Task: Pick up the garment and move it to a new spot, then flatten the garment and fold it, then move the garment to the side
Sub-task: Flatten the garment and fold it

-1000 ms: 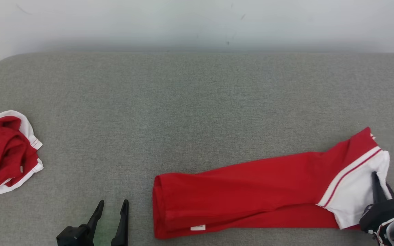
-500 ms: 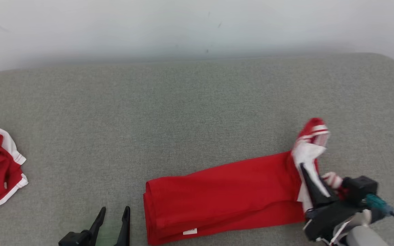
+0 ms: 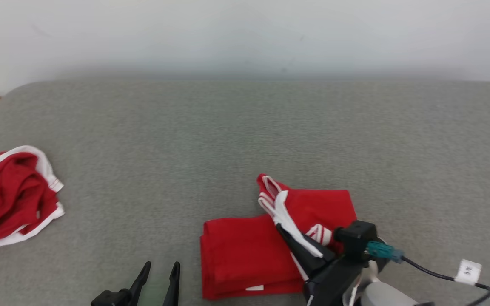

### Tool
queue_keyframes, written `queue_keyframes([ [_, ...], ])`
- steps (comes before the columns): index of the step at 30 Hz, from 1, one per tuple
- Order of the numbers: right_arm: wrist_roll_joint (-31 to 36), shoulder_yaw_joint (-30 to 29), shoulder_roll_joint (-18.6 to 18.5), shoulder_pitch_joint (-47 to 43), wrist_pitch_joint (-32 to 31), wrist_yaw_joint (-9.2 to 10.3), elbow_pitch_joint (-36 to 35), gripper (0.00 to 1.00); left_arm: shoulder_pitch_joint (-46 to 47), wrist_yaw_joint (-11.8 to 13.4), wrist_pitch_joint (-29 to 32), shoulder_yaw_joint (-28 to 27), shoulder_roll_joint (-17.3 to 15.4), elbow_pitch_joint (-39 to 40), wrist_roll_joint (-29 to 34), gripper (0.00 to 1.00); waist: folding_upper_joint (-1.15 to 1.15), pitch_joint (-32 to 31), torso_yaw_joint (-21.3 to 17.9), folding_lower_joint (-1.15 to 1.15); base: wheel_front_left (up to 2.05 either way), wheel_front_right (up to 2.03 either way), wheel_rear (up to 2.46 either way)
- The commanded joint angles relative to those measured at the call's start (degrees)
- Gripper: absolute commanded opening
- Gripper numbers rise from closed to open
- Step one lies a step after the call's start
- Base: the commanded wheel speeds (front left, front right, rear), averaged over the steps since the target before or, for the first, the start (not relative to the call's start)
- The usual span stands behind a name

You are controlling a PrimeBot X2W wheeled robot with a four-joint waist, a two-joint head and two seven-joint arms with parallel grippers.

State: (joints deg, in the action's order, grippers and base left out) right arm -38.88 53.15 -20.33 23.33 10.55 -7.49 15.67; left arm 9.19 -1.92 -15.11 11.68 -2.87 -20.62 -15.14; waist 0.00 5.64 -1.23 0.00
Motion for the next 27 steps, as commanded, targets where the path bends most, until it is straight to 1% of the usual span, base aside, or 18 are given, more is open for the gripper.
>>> queue_keyframes([
  [1,-0.43,1.09,0.48,1.37,0.18,0.00,0.72,0.00,-0.75,0.22,-0.05,0.18,-0.08,-0.24,-0.40,1.00,0.00,0.43,3.47,0.00,0.00,0.00,0.00],
  [6,-1.95,5.53,2.44,4.88,1.51,0.00,5.69,0.00,-1.06,0.70,-0.05,1.46,-0.06,-0.29,-1.25,1.00,0.00,0.94,8.28,0.00,0.00,0.00,0.00],
  [10,-3.18,7.97,4.00,6.89,2.41,0.00,10.22,0.00,-1.56,0.96,-0.05,1.42,-0.05,-0.48,-1.66,1.00,0.00,1.18,10.77,0.00,0.00,0.00,0.00],
  [11,-3.59,8.61,4.34,7.33,2.61,0.00,11.11,0.25,-1.59,0.92,-0.05,1.44,-0.05,-0.42,-1.70,1.00,0.00,1.26,11.15,0.00,0.00,0.00,0.00],
  [12,-4.19,9.20,4.77,7.75,2.79,0.00,11.96,0.75,-1.72,0.88,-0.05,1.44,-0.04,-0.44,-1.73,1.00,0.00,1.30,11.40,0.00,0.00,0.00,0.00],
  [13,-5.02,9.61,5.18,8.07,3.07,0.00,12.41,1.00,-1.87,0.93,-0.05,1.41,-0.04,-0.40,-1.74,1.00,0.00,1.32,11.56,0.00,0.00,0.00,0.00],
  [16,-7.20,9.98,5.77,9.31,4.03,0.00,11.57,1.00,-2.20,1.36,-0.05,1.03,-0.07,-0.10,-1.78,1.00,0.00,1.45,11.37,0.00,0.00,0.00,0.00],
  [19,-8.50,7.21,4.63,10.11,4.59,0.01,9.96,1.00,-1.85,1.50,-0.05,0.69,-0.03,0.37,-1.72,1.00,0.00,1.57,10.25,0.00,0.00,0.00,0.00],
  [21,-8.49,2.34,4.13,9.90,4.66,0.00,7.83,1.00,-1.46,1.70,-0.05,0.42,-0.04,0.79,-1.43,1.00,0.00,1.67,9.25,0.00,0.00,0.00,0.00],
  [23,-6.67,-3.77,3.37,8.42,4.65,0.01,5.95,1.00,-1.12,1.82,-0.05,0.28,-0.05,1.15,-1.12,1.00,0.00,1.72,8.27,0.00,0.00,0.00,0.00],
  [27,-4.04,-14.37,1.62,4.20,4.64,0.00,5.42,1.00,-0.49,2.00,-0.05,0.06,-0.05,1.43,-0.60,1.00,0.00,1.61,6.73,0.00,0.00,0.00,0.00],
])
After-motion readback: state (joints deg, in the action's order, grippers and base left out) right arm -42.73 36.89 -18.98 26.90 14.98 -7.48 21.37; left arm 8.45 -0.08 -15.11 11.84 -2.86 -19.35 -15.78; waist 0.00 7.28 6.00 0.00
